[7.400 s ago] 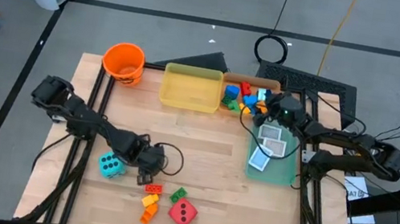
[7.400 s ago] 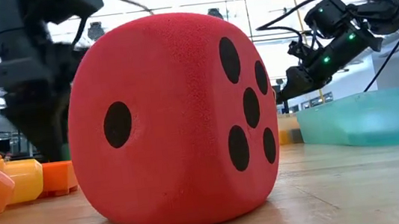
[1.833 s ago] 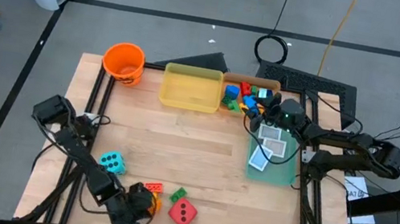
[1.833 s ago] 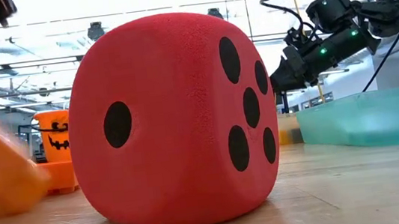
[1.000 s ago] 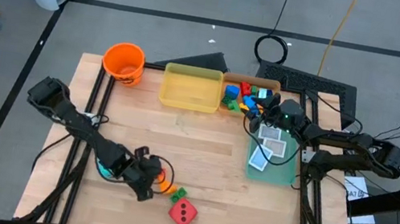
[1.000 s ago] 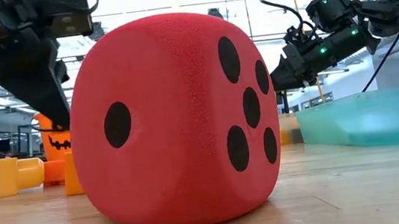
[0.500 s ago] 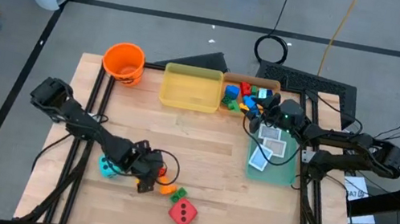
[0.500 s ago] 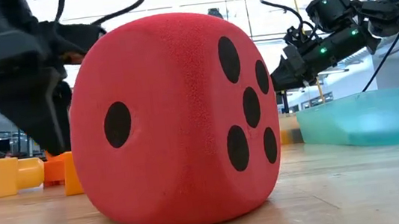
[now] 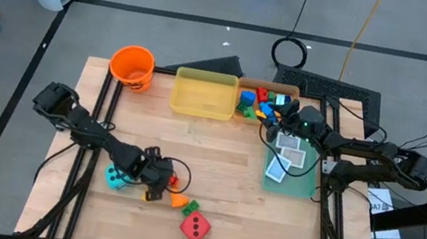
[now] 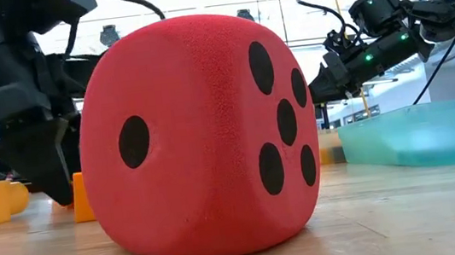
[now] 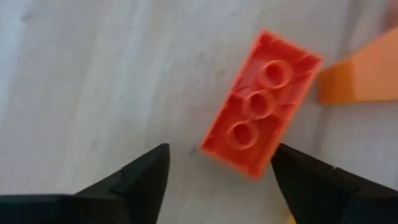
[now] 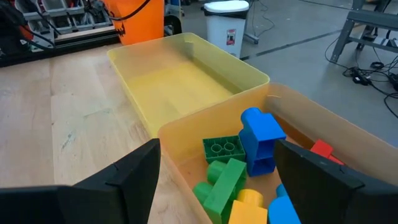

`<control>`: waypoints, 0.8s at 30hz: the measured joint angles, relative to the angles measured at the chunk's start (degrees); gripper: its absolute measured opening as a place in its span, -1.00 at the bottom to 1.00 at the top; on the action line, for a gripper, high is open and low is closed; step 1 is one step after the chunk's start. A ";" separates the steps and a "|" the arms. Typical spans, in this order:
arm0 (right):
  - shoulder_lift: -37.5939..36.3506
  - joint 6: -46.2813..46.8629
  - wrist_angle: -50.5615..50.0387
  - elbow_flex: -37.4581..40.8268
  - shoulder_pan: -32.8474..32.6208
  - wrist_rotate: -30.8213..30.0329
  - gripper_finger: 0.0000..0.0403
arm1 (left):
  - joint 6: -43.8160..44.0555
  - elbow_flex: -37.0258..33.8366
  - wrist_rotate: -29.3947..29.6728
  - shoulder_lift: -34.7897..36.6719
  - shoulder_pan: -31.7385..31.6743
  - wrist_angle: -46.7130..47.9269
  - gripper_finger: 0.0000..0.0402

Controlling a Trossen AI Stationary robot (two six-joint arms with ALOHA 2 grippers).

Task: Pick & Place Toys
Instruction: Put the orange game piece into the orange bin

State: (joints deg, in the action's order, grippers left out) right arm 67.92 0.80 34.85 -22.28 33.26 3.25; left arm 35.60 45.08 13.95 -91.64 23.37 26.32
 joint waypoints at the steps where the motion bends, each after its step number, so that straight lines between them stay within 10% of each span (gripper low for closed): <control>1: 0.02 -0.01 0.00 0.00 0.00 0.02 0.40 | -0.66 -0.49 -0.80 0.00 -0.27 -1.97 0.33; 16: 0.01 -0.42 -0.62 0.00 0.00 0.02 0.40 | -13.90 -4.40 -1.41 0.15 -0.47 -11.85 -0.22; 24: 0.00 0.02 0.42 0.00 0.00 0.10 0.40 | -12.02 -3.86 9.16 0.63 -1.78 -12.83 -0.29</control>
State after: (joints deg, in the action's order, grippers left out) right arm 67.92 0.82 35.27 -22.28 33.26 3.35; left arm 23.59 41.22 23.11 -91.00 21.58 13.49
